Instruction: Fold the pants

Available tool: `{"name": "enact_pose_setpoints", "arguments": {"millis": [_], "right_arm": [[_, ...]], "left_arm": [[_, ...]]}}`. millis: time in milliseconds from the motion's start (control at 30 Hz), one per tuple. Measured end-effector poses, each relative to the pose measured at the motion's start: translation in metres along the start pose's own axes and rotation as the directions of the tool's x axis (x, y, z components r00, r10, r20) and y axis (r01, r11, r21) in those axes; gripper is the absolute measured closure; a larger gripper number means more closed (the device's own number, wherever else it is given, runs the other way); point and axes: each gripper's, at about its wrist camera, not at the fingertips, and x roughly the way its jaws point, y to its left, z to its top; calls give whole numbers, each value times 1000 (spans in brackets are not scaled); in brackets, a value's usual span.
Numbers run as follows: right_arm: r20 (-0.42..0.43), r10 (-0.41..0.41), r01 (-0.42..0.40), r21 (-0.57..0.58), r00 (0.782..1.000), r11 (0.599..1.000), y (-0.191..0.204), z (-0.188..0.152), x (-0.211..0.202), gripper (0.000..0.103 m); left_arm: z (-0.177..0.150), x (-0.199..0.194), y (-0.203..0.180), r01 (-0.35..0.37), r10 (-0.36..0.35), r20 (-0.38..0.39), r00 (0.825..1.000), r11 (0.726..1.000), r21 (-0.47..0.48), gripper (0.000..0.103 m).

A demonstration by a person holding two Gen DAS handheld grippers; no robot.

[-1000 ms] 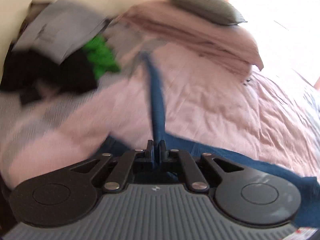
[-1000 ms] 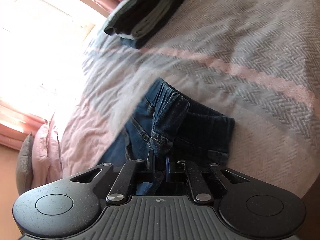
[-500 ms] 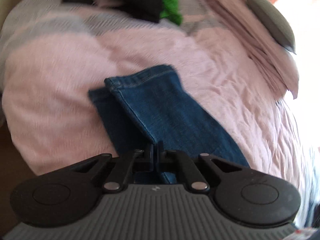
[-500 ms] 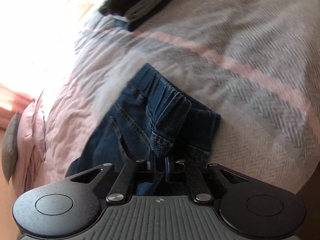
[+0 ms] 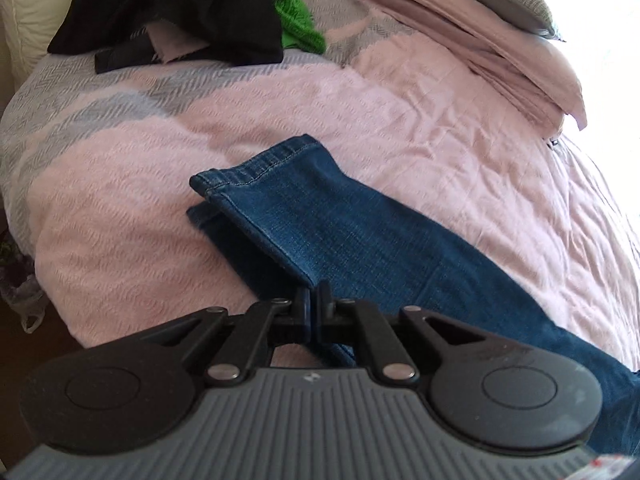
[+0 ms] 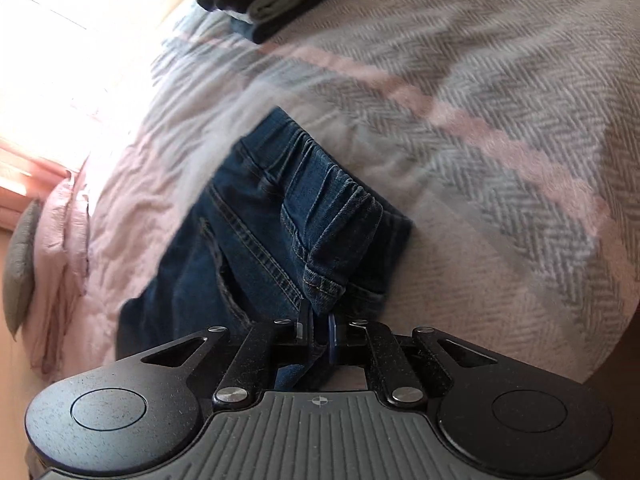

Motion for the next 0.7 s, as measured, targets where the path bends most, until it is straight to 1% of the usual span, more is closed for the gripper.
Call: {"name": "enact_pose_setpoints", "arguments": {"millis": [133, 200, 233, 267, 300, 333, 400, 433, 500, 533, 567, 600, 633, 700], "right_arm": [[-4, -30, 30, 7, 1000, 1000, -5, -4, 8, 100], [-8, -30, 30, 35, 1000, 999, -8, -3, 9, 98], [-16, -26, 27, 62, 1000, 998, -11, -1, 9, 88], [-20, -30, 32, 91, 999, 995, -13, 0, 7, 75], [-5, -34, 34, 113, 999, 993, -15, 1, 2, 72], [40, -18, 12, 137, 999, 990, -19, 1, -5, 70], [117, 27, -49, 197, 993, 979, -28, 2, -17, 70], [139, 27, -57, 221, 990, 974, -32, 4, -19, 70], [148, 28, -62, 225, 989, 972, -34, 9, -15, 70], [135, 43, -72, 218, 990, 973, -35, 11, -11, 77], [119, 53, -76, 199, 991, 977, -34, 12, -6, 90], [112, 30, -48, 168, 993, 985, -31, 12, -3, 90], [104, -14, 0, 134, 995, 991, -29, 11, -1, 90], [72, -85, 76, 119, 994, 990, -28, 9, 3, 88]], "left_arm": [[-3, 4, -3, -26, 26, -8, 1000, 999, 25, 100], [-4, 6, -10, -60, 61, -19, 998, 996, 68, 97], [-4, 6, -14, -79, 82, -21, 996, 992, 98, 95], [-4, 5, -18, -98, 102, -26, 994, 988, 119, 92], [-3, 3, -20, -107, 112, -32, 993, 986, 131, 91], [-3, 0, -21, -116, 122, -37, 992, 984, 134, 89], [-4, -6, -22, -135, 142, -47, 989, 982, 135, 89], [-5, -10, -23, -141, 149, -47, 988, 980, 140, 89], [-8, -18, -28, -148, 157, -45, 987, 976, 157, 89], [-9, -22, -32, -148, 157, -42, 987, 974, 169, 89], [-11, -26, -37, -141, 151, -39, 988, 974, 179, 89], [-13, -30, -44, -128, 138, -38, 990, 973, 190, 89], [-15, -33, -52, -116, 125, -35, 991, 972, 204, 89], [-18, -36, -75, -78, 89, -34, 995, 965, 252, 89]]}}
